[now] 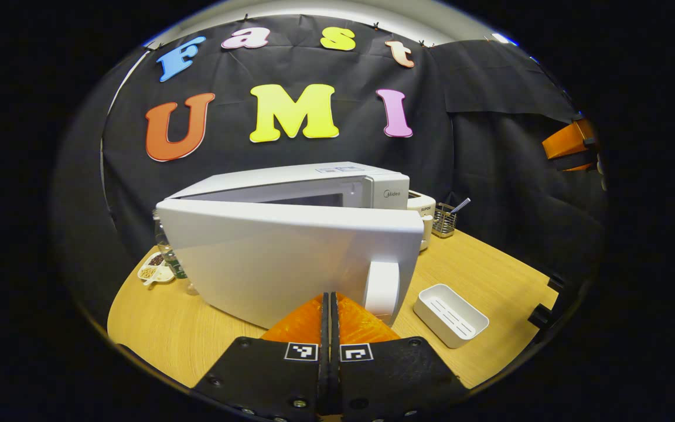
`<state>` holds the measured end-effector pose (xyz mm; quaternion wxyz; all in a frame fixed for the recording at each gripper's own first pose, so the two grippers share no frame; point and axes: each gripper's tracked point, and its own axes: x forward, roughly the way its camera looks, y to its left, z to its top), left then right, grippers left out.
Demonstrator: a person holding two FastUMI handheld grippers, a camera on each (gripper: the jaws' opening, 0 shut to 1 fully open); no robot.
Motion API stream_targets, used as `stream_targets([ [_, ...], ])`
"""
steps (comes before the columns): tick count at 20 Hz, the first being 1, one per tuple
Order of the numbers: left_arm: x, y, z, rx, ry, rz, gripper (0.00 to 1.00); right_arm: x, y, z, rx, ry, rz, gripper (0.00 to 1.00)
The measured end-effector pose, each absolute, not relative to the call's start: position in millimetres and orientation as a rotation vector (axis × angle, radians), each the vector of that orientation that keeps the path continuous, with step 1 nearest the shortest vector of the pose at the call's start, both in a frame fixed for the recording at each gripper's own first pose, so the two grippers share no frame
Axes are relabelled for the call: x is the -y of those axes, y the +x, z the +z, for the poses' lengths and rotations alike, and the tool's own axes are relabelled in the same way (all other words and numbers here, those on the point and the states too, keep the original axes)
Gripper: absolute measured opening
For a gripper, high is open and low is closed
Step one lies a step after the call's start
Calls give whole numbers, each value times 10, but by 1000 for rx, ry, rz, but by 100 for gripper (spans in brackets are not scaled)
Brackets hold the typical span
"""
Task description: Open the microwave oven with the left hand, put the food in, and close the microwave oven.
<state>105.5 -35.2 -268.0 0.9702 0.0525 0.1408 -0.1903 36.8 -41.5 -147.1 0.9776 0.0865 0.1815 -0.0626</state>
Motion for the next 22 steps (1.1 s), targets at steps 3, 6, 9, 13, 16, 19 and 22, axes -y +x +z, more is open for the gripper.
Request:
stream_targets([
  [3,540,1347,-2670,-277,111,-392,0,543,522,-1479,-374,168,-133,100],
  [6,676,1653,-2643,-270,111,-377,0,627,692,-1522,-389,168,-126,100],
  [9,739,1892,-2611,-262,101,-350,0,675,823,-1545,-398,164,-109,100],
  [13,818,2124,-2569,-250,85,-313,0,740,977,-1579,-410,164,-88,100],
  [16,850,2269,-2566,-257,62,-286,0,798,1060,-1590,-413,169,-78,100],
  [19,868,2269,-2580,-256,56,-274,0,817,1110,-1626,-415,163,-63,100],
  [22,863,2287,-2580,-253,59,-259,0,817,1138,-1636,-418,169,-52,100],
])
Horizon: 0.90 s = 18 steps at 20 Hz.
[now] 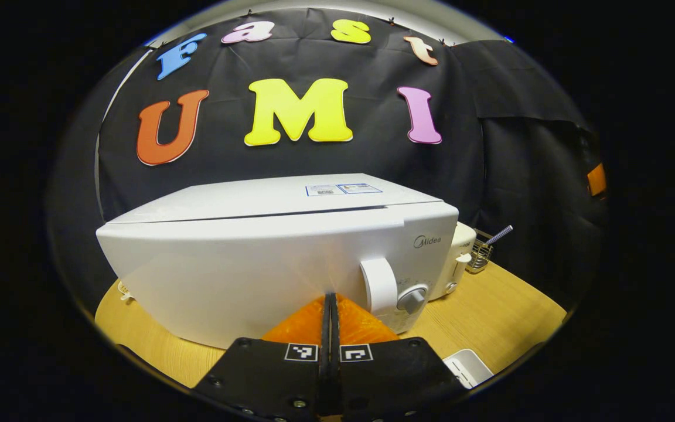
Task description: Open the microwave oven with the left hand, put the food in, and close the microwave oven.
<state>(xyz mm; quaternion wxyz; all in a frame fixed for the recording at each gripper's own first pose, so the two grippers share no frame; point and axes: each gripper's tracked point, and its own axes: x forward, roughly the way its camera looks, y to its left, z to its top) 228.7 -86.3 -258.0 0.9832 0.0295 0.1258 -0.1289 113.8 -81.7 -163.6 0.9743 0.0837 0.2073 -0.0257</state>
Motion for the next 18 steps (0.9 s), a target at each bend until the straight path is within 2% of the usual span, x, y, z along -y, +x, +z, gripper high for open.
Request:
stream_targets([
  [10,843,2345,-2624,-274,58,-188,0,730,1105,-1566,-398,150,-7,100],
  [16,891,2067,-2334,-243,32,-218,1,668,1035,-1415,-345,89,44,100],
  [18,926,1862,-2210,-249,24,-236,64,613,1006,-1364,-329,74,74,100],
])
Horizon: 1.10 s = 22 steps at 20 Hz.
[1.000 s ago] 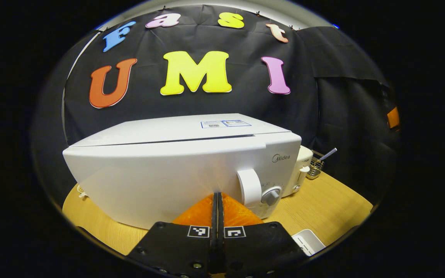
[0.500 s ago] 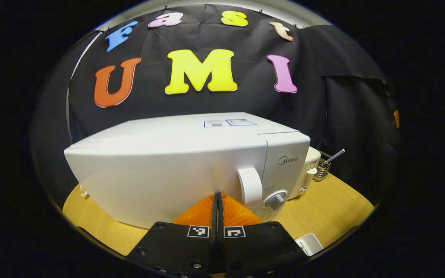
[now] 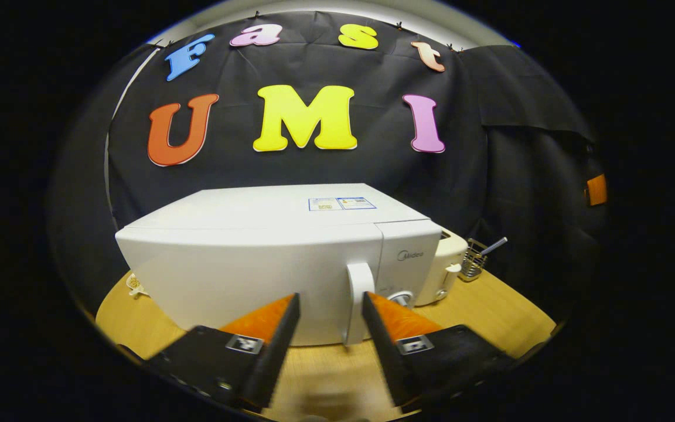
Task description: Open the microwave oven with the left hand, put the food in, and close the microwave oven.
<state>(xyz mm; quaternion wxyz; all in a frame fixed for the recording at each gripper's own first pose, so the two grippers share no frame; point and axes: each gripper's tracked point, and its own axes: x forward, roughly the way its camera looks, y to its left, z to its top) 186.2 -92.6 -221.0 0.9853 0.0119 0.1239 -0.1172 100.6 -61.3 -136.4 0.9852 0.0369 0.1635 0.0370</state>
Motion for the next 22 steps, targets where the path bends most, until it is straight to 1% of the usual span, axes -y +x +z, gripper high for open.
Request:
stream_targets([
  [1,857,1779,-2111,-232,47,-211,96,583,981,-1330,-318,67,92,100],
  [5,621,1355,-1650,-165,94,-121,95,480,860,-1118,-260,29,140,100],
  [8,480,948,-1286,-144,83,-91,95,391,682,-930,-211,22,131,100],
  [14,250,117,-418,-52,73,-138,95,188,112,-471,-106,43,44,100],
  [16,186,-88,-233,-56,44,-152,95,140,-71,-308,-71,38,14,100],
  [17,170,-178,-149,-57,20,-159,95,109,-157,-243,-59,31,1,90],
  [18,145,-259,-70,-56,0,-170,95,93,-245,-149,-38,26,-12,100],
  [20,66,-383,96,-31,-15,-181,95,24,-373,-18,-10,18,-25,100],
  [22,-149,-423,156,-27,1,-121,95,-61,-459,61,0,17,-20,100],
])
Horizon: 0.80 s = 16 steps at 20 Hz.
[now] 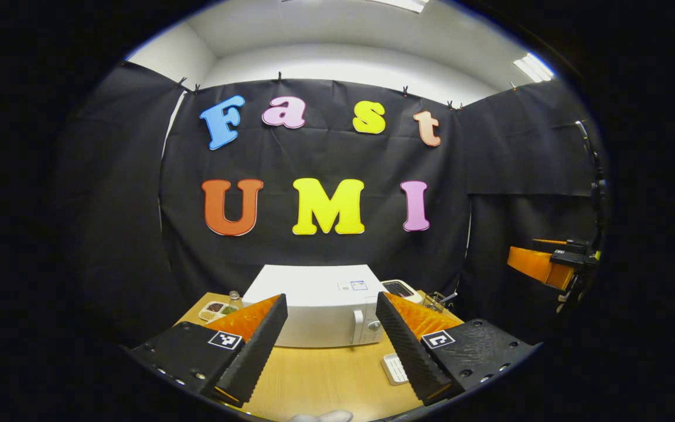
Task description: Open the microwave oven with the left hand, put the food in, and close the microwave oven.
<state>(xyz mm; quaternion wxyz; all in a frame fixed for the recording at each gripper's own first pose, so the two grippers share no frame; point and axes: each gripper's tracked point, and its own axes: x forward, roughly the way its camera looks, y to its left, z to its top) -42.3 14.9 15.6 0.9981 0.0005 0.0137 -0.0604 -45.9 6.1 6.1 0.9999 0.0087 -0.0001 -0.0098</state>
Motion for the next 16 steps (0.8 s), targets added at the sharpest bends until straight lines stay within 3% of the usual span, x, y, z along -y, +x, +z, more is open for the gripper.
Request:
stream_targets([
  [1,-219,-447,193,-21,-2,-99,95,-111,-496,110,5,21,-9,100],
  [2,-254,-490,230,-20,-16,-85,95,-140,-525,148,13,23,0,90],
  [3,-262,-525,257,-14,-31,-82,95,-160,-525,176,15,19,7,100],
  [6,-360,-579,351,0,-40,-58,94,-189,-545,198,1,8,18,100],
  [7,-347,-602,404,13,-43,-62,94,-160,-550,214,3,7,14,90],
  [8,-370,-627,435,19,-41,-52,94,-146,-563,207,0,9,10,100],
  [9,-397,-650,452,21,-37,-46,95,-148,-569,201,-2,15,14,100],
  [10,-398,-666,487,31,-35,-47,95,-161,-582,198,-5,20,19,90],
  [11,-377,-679,503,36,-30,-51,95,-150,-582,203,-4,23,20,90],
  [12,-372,-692,524,42,-23,-52,95,-138,-582,214,-4,22,19,100],
  [16,-406,-711,611,55,-10,-47,94,-159,-595,308,5,24,21,100],
])
